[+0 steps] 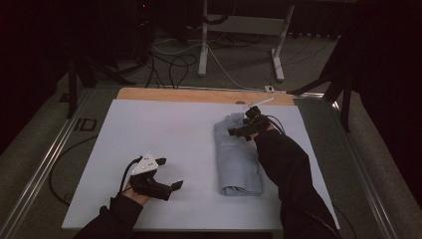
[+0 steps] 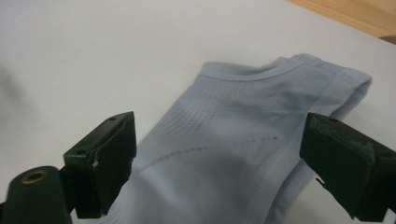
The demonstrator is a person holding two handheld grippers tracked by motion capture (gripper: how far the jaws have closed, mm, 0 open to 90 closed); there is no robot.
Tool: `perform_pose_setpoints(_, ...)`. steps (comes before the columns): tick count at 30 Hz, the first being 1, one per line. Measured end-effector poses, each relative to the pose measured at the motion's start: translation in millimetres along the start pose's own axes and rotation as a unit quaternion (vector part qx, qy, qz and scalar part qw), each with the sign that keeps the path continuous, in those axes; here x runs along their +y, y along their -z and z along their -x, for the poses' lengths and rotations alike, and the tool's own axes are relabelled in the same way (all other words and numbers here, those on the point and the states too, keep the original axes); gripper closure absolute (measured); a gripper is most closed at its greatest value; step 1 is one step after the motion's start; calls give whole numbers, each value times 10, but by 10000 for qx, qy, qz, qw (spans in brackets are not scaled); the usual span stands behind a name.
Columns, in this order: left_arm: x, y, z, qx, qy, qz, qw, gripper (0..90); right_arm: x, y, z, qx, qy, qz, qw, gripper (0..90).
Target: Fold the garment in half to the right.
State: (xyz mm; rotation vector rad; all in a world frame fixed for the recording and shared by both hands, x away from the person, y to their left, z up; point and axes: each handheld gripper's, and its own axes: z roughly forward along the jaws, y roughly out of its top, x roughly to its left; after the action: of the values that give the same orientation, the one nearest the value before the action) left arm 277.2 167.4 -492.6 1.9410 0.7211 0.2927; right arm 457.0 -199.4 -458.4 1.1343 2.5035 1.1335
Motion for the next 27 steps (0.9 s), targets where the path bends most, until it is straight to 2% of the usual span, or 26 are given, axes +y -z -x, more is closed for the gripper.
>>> perform_pose_setpoints(5, 5, 80, -59, -59, 2, 31, 10000, 1, -24, 124, -85, 18, 121, 47, 9999, 105)
perform_pose_setpoints(7, 7, 134, -84, -151, -16, 71, 9999, 1, -50, 203, -134, 37, 153, 161, 9997, 104)
perform_pose_setpoints(12, -6, 201, -119, -177, -30, 58, 9998, 1, -108, 299, -198, 57, 237, 339, 9991, 101)
perform_pose_setpoints(17, -36, 267, -164, -140, -18, 43, 9999, 1, -224, 410, -306, 87, 390, 479, 9981, 100)
perform_pose_setpoints(27, -72, 407, -231, -31, -49, 25, 10000, 1, -473, 613, -466, 141, 538, 706, 9960, 100)
